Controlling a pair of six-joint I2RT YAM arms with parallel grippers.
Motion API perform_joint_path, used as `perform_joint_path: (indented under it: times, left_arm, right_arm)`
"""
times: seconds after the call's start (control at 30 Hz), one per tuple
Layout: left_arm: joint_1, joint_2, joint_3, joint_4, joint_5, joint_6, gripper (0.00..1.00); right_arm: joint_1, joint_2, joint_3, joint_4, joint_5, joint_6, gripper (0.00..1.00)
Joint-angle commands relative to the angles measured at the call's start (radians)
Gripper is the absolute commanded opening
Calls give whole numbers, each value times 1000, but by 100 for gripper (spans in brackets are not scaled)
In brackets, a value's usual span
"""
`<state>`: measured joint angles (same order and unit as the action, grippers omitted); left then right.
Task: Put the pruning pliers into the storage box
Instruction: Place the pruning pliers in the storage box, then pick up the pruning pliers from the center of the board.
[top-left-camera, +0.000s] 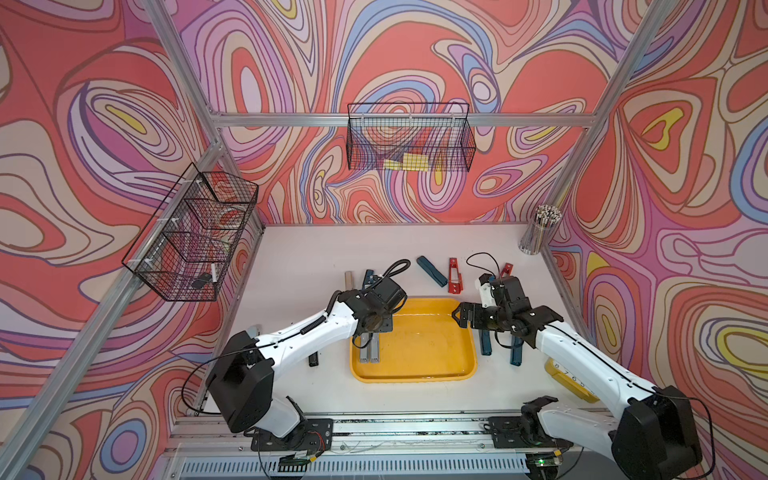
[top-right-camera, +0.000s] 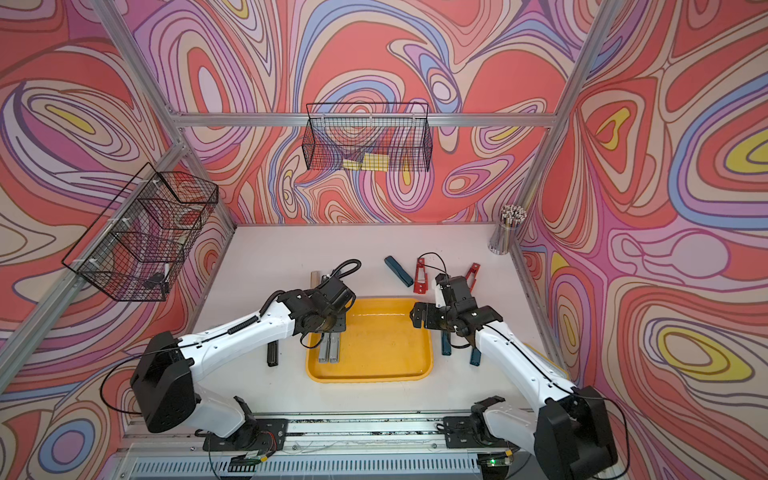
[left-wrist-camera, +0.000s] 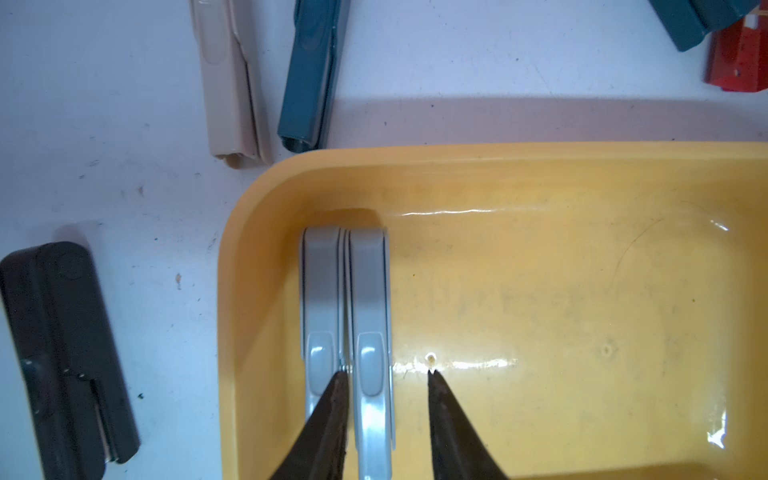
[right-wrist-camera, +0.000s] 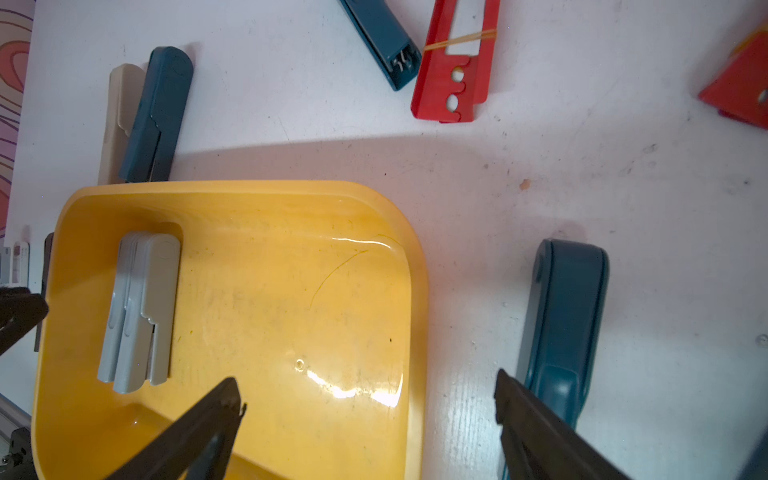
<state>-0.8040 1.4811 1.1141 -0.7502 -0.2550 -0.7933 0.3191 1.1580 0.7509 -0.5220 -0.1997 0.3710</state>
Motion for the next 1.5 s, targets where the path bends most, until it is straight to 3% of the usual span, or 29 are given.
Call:
perform_joint_path:
  times: [0.0, 0.33, 0.57, 0.87, 1.03, 1.47]
  left_arm:
    - [-4, -54, -27, -119, -77, -19, 35]
    - [33, -204, -108, -235, -139, -135, 37]
    - [109, -262, -171, -259, -152, -169, 39]
    - [187, -302, -202, -239, -148, -128, 44]
    - [256, -315, -248, -164, -86, -76, 47]
    - [377, -271, -271, -94, -42, 23, 53]
  right_arm:
    - [-5, -31, -26, 33, -16, 20, 98]
    - [-5, -15, -33, 63, -57, 35, 98]
    - [-5, -7, -36, 66, -71, 28, 98]
    - [-5, -7, -47, 73, -83, 20, 98]
    - [-5, 3, -44, 73, -83, 20, 98]
    - [-5, 11, -43, 68, -76, 25, 98]
